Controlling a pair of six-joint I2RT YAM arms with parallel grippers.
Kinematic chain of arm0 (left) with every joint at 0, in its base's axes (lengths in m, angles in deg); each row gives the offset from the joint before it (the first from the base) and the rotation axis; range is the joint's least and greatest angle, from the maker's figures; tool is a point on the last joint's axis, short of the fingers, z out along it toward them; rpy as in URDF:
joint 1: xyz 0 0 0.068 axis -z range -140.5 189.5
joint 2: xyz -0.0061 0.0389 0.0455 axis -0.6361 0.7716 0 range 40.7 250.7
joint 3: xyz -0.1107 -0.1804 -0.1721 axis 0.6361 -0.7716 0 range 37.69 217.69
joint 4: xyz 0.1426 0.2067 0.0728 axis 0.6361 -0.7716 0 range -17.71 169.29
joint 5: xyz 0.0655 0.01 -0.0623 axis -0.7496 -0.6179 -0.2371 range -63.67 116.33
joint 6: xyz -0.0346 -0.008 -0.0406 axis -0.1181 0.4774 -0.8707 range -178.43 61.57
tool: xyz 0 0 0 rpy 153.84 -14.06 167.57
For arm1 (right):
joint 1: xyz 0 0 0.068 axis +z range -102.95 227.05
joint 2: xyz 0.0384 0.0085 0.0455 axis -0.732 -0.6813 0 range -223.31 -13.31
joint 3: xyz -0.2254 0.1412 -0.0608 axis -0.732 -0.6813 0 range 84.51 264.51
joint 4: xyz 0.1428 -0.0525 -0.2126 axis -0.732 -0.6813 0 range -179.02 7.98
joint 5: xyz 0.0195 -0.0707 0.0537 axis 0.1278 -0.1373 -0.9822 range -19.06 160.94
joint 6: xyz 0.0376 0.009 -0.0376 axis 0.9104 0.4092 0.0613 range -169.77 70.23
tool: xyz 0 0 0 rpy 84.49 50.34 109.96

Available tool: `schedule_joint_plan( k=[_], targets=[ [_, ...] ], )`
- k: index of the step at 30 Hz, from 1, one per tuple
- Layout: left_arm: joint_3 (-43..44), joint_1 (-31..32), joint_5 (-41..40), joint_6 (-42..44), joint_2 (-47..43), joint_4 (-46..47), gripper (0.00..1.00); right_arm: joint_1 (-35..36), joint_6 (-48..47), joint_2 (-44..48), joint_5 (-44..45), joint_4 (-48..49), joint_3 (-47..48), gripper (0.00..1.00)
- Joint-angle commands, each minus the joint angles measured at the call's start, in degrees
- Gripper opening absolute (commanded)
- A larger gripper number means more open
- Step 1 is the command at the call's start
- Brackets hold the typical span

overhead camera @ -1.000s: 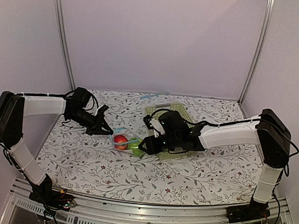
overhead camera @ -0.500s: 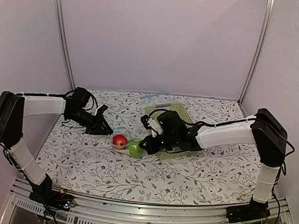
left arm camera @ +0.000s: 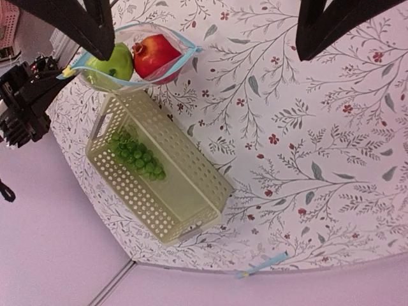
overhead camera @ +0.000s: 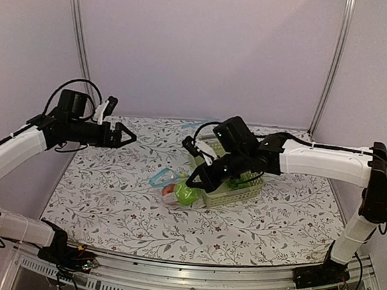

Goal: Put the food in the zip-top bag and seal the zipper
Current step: Hold the zipper food storage bag at the center of the board, then hold the zipper from the zipper food storage bag.

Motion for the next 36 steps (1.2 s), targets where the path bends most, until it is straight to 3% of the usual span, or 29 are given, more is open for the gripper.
schedule_joint_plan(
  k=[1,5,9,15,22,36],
  targets=[
    [0.2,5.0,-0.1,9.6,-5.8,2.2,1.00,-0.3,-7.3,2.9,-7.7,-17.1,3.5,0.00],
    [-0.8,15.8,3.0,13.8,-8.1,5.2,0.98,-0.3,-9.0,4.3,-11.8,-23.6,6.2,0.00],
    [-1.6,25.6,4.6,12.0,-7.5,11.1,0.95,-0.3,-11.2,5.2,-14.1,-27.7,8.1,0.00],
    [-3.2,35.2,1.5,9.3,-5.4,17.9,0.80,-0.3,-10.2,6.8,-15.4,-28.7,9.0,0.00],
    [-6.3,39.1,-1.1,8.2,-3.7,23.5,0.50,-0.3,-9.9,8.6,-16.7,-28.8,10.3,0.00],
    [-4.0,41.7,-3.5,9.2,2.7,25.1,0.43,-0.2,-9.9,8.4,-18.8,-29.0,10.9,0.00]
  ],
)
